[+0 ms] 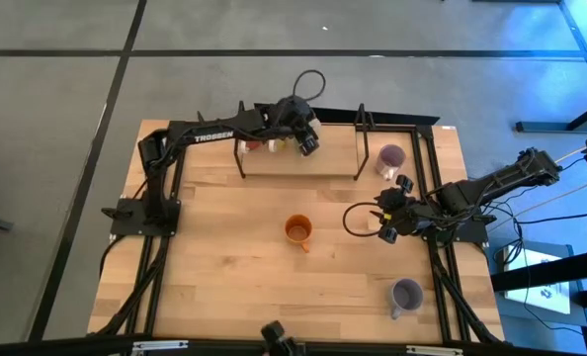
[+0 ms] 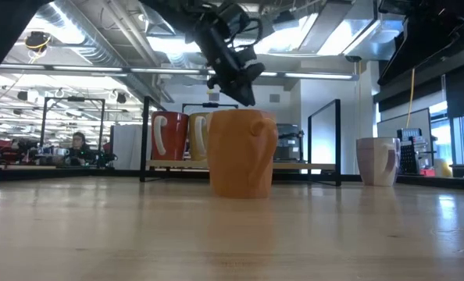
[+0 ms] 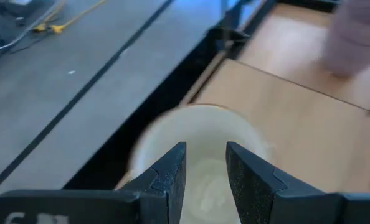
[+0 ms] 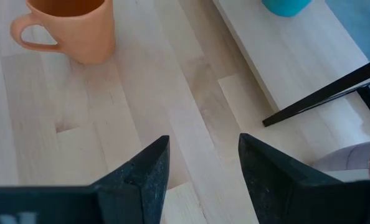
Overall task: Place coffee mugs
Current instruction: Adjust the mugs on the shelf
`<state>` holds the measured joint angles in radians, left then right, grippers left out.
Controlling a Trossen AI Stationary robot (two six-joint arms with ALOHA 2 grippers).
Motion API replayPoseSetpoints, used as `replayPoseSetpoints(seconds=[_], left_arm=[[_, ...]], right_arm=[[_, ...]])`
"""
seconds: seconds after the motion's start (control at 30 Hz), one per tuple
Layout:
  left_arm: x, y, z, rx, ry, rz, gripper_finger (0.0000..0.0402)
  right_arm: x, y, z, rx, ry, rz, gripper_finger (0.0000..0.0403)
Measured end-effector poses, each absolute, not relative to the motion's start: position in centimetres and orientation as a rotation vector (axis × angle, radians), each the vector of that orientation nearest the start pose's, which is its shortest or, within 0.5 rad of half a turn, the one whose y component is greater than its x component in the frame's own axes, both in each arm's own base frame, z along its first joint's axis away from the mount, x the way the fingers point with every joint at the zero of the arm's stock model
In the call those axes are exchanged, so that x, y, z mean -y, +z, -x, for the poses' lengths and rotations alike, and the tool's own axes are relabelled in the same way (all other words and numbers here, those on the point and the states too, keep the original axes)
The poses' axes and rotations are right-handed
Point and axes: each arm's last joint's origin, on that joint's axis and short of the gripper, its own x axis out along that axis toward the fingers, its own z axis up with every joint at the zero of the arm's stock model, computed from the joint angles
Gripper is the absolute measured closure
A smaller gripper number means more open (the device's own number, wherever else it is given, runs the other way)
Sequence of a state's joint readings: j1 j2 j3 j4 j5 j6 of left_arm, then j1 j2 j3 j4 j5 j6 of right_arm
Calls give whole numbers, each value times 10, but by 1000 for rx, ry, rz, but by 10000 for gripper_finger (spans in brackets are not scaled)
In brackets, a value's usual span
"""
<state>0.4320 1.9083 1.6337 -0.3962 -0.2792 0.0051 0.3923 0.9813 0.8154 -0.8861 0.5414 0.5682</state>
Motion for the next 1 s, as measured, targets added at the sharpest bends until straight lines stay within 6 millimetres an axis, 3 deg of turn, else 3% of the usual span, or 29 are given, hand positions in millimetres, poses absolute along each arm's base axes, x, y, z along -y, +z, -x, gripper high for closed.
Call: replayPoseSetpoints(seconds=[0.23, 0.5, 1.0], left_arm=[[-211, 280, -379, -720, 703, 86, 294], [-208, 280, -381, -712, 597, 109, 294], [-210, 275, -374, -797, 671, 82, 294]], right_arm=[[-51, 261, -163, -852, -397, -50, 223], [-50, 261, -163, -843, -418, -35, 224], [-50, 261, -163, -842, -421, -39, 224]])
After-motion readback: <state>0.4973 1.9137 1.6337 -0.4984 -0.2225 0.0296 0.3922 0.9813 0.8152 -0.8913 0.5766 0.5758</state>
